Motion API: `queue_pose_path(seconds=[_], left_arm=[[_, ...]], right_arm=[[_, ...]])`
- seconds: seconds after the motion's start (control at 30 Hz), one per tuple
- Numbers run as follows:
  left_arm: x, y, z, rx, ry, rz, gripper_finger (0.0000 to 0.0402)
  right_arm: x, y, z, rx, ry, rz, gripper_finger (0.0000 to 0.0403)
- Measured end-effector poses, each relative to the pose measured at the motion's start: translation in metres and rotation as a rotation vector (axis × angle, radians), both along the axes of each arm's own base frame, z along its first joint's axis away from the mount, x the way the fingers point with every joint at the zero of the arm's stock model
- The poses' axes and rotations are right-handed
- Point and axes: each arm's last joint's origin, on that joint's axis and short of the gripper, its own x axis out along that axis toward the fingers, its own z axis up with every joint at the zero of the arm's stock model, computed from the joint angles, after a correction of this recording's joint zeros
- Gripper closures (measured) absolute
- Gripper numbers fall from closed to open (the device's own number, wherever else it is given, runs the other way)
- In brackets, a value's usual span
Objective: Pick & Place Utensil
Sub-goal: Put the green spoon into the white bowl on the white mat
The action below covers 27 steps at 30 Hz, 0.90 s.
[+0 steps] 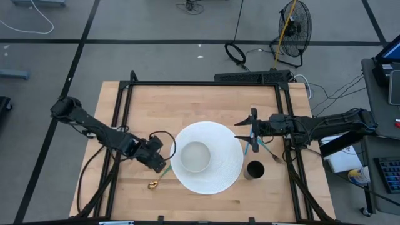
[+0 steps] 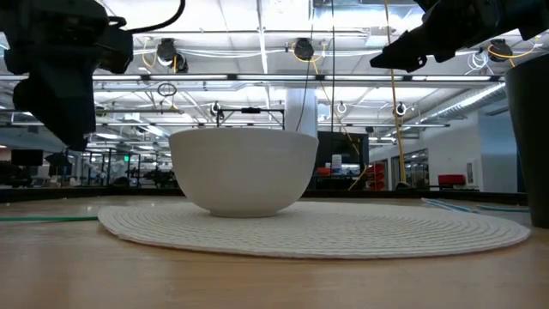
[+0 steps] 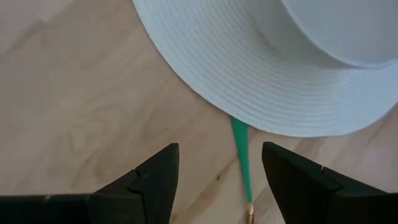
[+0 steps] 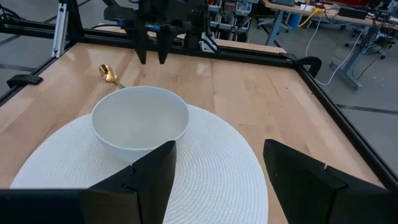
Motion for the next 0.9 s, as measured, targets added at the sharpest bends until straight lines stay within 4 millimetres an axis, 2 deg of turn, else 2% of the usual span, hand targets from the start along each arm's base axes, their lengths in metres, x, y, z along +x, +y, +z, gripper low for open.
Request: queue_pose_path(seconds=[0.13,0.33,0.43,0.9], left_arm=[[0.008,-0.006,-0.012,-0.035,0.038,0.008,0.0165],[0.02,-0.015,-0.045,-0.086,0.184,-0.005,0.0165],[0.023,-0.022,-0.054,-0.104,0.24,-0.018,0.0165],[0.025,-0.045,-0.048,-0.098,0.196,-0.058,0.0165]], right_arm=[[-0.001,0.0,-0.002,-0.001,0.02,0.0,0.0165],[-0.001,0.0,-0.003,-0.004,0.035,0.001,0.0165],[-0.001,0.0,-0.003,-0.004,0.035,0.001,0.0165],[-0.001,0.0,-0.003,-0.004,0.035,0.001,0.0165]])
